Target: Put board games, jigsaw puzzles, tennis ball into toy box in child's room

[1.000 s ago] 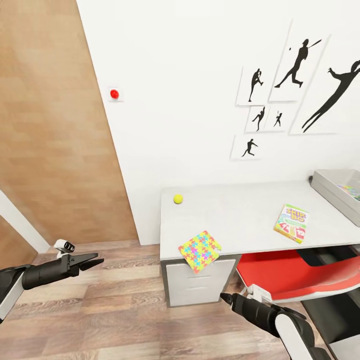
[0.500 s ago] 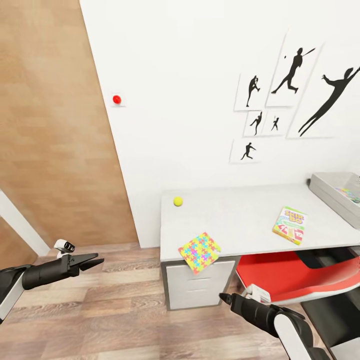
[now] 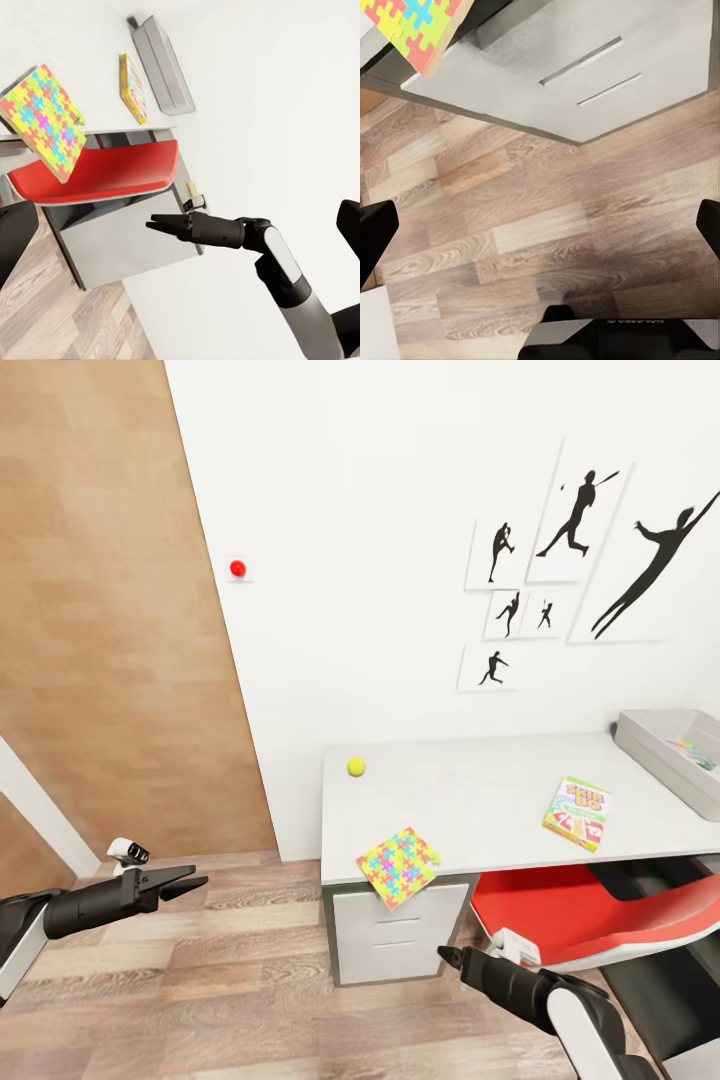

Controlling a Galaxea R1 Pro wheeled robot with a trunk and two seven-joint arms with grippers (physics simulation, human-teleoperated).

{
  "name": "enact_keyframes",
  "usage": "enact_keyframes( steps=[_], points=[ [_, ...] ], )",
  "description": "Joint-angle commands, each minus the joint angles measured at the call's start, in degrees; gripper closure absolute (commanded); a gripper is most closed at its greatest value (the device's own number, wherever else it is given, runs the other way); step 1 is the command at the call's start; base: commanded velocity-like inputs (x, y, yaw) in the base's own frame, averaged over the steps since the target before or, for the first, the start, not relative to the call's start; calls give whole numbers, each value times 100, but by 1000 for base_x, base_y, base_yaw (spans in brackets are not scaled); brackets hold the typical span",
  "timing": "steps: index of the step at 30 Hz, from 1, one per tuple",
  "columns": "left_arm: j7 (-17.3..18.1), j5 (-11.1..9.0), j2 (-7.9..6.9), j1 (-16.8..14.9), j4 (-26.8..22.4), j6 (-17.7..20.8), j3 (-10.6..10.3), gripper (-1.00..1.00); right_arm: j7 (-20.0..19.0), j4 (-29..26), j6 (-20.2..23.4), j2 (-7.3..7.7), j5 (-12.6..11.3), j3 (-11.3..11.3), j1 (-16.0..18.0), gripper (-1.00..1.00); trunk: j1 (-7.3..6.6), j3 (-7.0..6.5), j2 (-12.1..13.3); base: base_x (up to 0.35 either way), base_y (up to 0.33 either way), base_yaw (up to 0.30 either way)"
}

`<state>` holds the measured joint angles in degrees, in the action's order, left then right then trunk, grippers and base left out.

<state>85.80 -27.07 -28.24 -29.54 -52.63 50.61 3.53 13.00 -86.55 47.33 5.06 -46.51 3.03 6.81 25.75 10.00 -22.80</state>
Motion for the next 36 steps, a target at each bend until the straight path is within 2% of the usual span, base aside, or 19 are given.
enact_keyframes(
  steps=[1, 17, 20, 22, 25, 27, 32, 33, 35, 36],
  points=[
    [16, -7, 0, -2, -1, 62, 0, -100, 61, -15, 10, 9, -60, 9, 5, -100, 4, 10, -12, 0, 0, 0],
    [9, -9, -6, -2, -1, 88, 6, -100, 24, -303, 114, 45, -110, -46, -32, -100, 4, 6, -12, 0, 0, 0],
    [8, -6, -6, -2, -1, 89, 7, -100, -80, -377, 230, 47, -127, -89, -41, -100, 4, 6, -12, 0, 0, 0],
    [3, -3, -6, -2, -1, 86, 9, -100, -283, -404, 359, 47, -133, -124, -44, -100, 4, 6, -12, 0, 0, 0],
    [-29, -1, -1, -4, 10, 78, 6, -100, -730, -425, 535, 48, -137, -170, -46, -100, 69, 60, -132, 0, 0, 0],
    [-51, 3, 1, -6, 22, 72, 3, -100, -1174, -431, 667, 48, -138, -281, -47, -100, 113, 96, -212, 0, 0, 0],
    [-81, 8, 8, -7, 32, 71, -7, -100, -2768, -435, 1114, 48, -145, -970, -49, -100, 223, 186, -413, 0, 0, 0],
    [-84, 8, 12, -8, 34, 72, -10, -100, -3286, -434, 1192, 45, -146, -1182, -48, -100, 245, 204, -453, 0, 0, 0],
    [-89, 8, 15, -8, 49, 69, -13, -100, -3815, -434, 1241, 43, -147, -1370, -45, -100, 289, 240, -533, 0, 0, 0],
    [-92, 9, 17, -8, 84, 67, -15, -100, -4315, -430, 1265, 35, -144, -1518, -43, -100, 311, 258, -573, 0, 0, 0]
  ],
)
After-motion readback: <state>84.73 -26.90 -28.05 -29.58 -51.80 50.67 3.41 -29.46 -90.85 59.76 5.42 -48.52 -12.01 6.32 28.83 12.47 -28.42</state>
